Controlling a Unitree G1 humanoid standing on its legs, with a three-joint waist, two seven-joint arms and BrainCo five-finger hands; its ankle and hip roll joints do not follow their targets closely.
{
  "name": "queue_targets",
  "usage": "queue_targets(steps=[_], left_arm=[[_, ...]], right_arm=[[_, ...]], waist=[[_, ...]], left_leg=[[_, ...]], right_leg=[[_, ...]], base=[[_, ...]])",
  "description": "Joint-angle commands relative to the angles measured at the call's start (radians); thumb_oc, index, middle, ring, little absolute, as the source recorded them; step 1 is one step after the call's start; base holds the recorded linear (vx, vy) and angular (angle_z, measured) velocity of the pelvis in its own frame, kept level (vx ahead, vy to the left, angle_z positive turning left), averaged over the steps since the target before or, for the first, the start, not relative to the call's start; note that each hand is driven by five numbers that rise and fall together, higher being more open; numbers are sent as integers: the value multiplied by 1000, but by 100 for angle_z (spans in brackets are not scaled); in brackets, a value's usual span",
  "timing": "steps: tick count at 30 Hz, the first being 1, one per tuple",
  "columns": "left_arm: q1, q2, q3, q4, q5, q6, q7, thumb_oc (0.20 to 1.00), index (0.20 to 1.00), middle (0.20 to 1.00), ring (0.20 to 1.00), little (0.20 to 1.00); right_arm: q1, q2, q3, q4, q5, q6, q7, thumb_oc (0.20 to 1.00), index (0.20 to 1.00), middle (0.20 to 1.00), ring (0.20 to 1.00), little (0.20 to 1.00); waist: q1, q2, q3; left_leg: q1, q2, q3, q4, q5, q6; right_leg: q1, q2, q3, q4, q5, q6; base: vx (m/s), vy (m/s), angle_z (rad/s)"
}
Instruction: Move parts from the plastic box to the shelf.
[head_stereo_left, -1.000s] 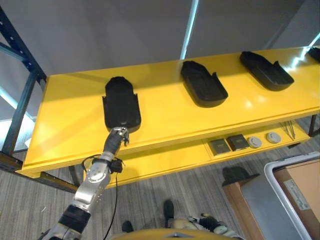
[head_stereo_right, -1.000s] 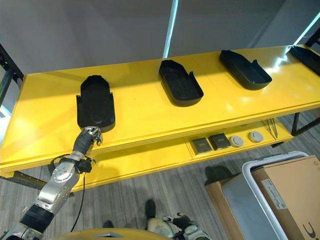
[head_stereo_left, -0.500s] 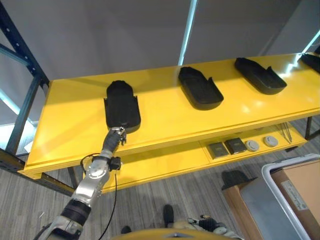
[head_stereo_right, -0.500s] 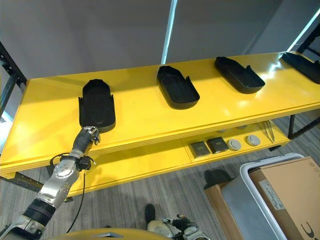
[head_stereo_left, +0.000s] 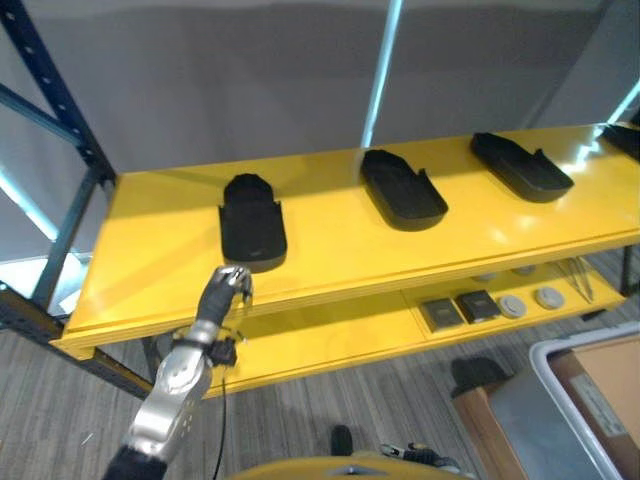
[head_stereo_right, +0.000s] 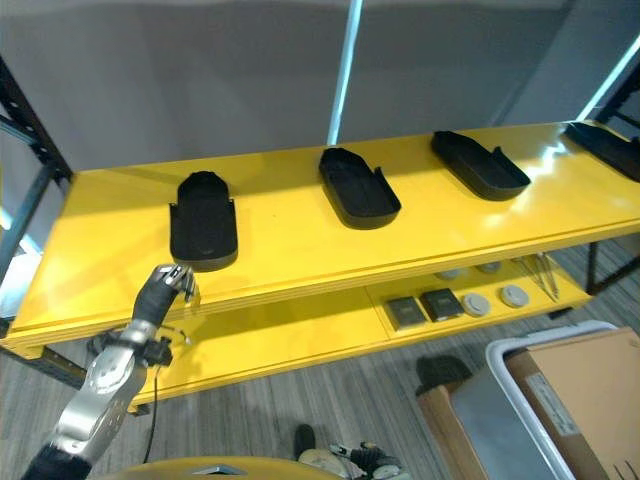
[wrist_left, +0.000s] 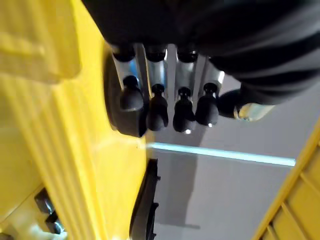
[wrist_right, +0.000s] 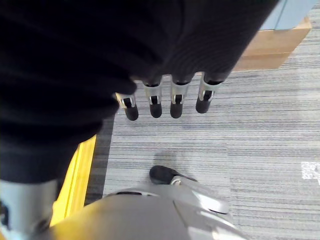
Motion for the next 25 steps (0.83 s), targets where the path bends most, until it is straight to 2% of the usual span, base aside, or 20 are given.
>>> queue_targets(steps=[1, 2, 4, 5, 6, 7, 8, 9, 11, 15, 16, 17, 20, 24, 25], left_arm=[[-24, 107, 67, -51, -123, -29, -145, 200, 200, 200, 200, 200], [-22, 108, 69, -53, -124, -29, -146, 200, 200, 200, 200, 200], [16, 179, 86, -71, -159, -12, -205, 200, 200, 200, 200, 200], [30, 218, 93, -75, -150, -5, -226, 231, 231, 231, 231, 231], [31, 266, 85, -80, -104, -1, -235, 567, 567, 567, 567, 567], [29, 303, 74, -85, -50, 4, -236, 1000, 1000, 1000, 1000, 1000], [33, 347, 45, -76, 26, 13, -251, 1000, 1000, 1000, 1000, 1000], [32, 347, 44, -74, 27, 12, -251, 1000, 1000, 1000, 1000, 1000], [27, 293, -7, 60, 95, 22, -221, 1000, 1000, 1000, 1000, 1000], [33, 222, -51, 211, 207, 31, -184, 1000, 1000, 1000, 1000, 1000], [42, 156, -64, 340, 249, 36, -158, 1000, 1000, 1000, 1000, 1000], [38, 152, -66, 347, 251, 32, -157, 1000, 1000, 1000, 1000, 1000], [15, 55, -69, 556, 333, 36, -102, 1000, 1000, 1000, 1000, 1000], [-19, -61, -29, 841, 368, 46, -29, 1000, 1000, 1000, 1000, 1000], [-46, -111, 23, 1013, 343, 53, 9, 1000, 1000, 1000, 1000, 1000]], right_arm=[[-39, 12, 18, 87, -21, -3, 30, 1000, 1000, 1000, 1000, 1000], [-38, 12, 19, 87, -21, -3, 30, 1000, 1000, 1000, 1000, 1000], [-44, 9, 36, 88, -53, -4, 46, 1000, 1000, 1000, 1000, 1000], [-46, 9, 46, 89, -67, -3, 56, 1000, 1000, 1000, 1000, 1000], [-51, 8, 54, 89, -79, -4, 66, 1000, 1000, 1000, 1000, 1000], [-57, 9, 63, 91, -88, -3, 68, 1000, 1000, 1000, 1000, 1000], [-78, 11, 82, 93, -106, 0, 70, 1000, 1000, 1000, 1000, 1000], [-78, 12, 82, 93, -106, 0, 70, 1000, 1000, 1000, 1000, 1000], [-107, 19, 101, 76, -98, -1, 65, 1000, 1000, 1000, 1000, 1000], [-131, 19, 133, 50, -121, -2, 55, 1000, 1000, 1000, 1000, 1000], [-142, 19, 159, 49, -153, -1, 50, 1000, 1000, 1000, 1000, 1000], [-142, 17, 159, 49, -153, -1, 50, 1000, 1000, 1000, 1000, 1000], [-145, 15, 157, 50, -151, -3, 36, 1000, 1000, 1000, 1000, 1000], [-128, 5, 72, 60, -43, -3, 3, 1000, 1000, 1000, 1000, 1000], [-120, 4, 30, 65, 17, -8, -8, 1000, 1000, 1000, 1000, 1000]], waist=[[-12, -5, 30], [-12, -6, 30], [-1, 1, 24], [3, 2, 21], [8, 4, 17], [14, 5, 16], [21, 7, 14], [20, 7, 14], [26, 9, 18], [34, 12, 21], [39, 11, 22], [38, 13, 23], [43, 12, 28], [40, 9, 34], [38, 6, 37]], left_leg=[[-28, 25, -123, -1, -71, 0], [-28, 25, -123, -1, -71, 0], [-24, 23, -126, -1, -71, -1], [-21, 22, -129, -1, -71, 0], [-19, 21, -133, -1, -72, 0], [-16, 20, -136, -1, -72, 0], [-14, 19, -144, -1, -71, 0], [-14, 18, -145, -1, -71, 0], [-13, 16, -164, -1, -69, 3], [-10, 14, -179, -1, -67, 6], [-9, 12, -185, -1, -65, 7], [-9, 12, -186, -1, -66, 7], [-10, 10, -197, -1, -61, 8], [-13, 8, -209, -1, -57, 8], [-15, 8, -210, -1, -55, 7]], right_leg=[[99, -24, -45, 4, -169, 52], [99, -24, -45, 4, -169, 52], [105, -26, -52, 4, -168, 54], [110, -28, -54, 4, -169, 54], [116, -30, -59, 4, -169, 54], [122, -32, -63, 4, -171, 54], [132, -37, -71, 4, -172, 54], [133, -37, -72, 4, -172, 54], [141, -42, -87, 11, -174, 49], [149, -44, -100, 12, -179, 47], [154, -45, -106, 12, -182, 45], [154, -45, -106, 12, -182, 45], [155, -46, -116, 13, -188, 42], [155, -51, -128, 22, -194, 40], [152, -52, -132, 27, -196, 39]], base=[[-33, 42, 7], [-38, 46, 3], [-6, 14, 2], [0, 16, 5], [3, 17, 10], [2, 17, 20], [1, 12, 23], [-2, 11, 27], [-9, 6, 26], [-6, 8, 9], [-3, 1, 7], [-4, 2, 9], [-8, 5, 11], [-3, 4, 4], [0, 0, 0]])
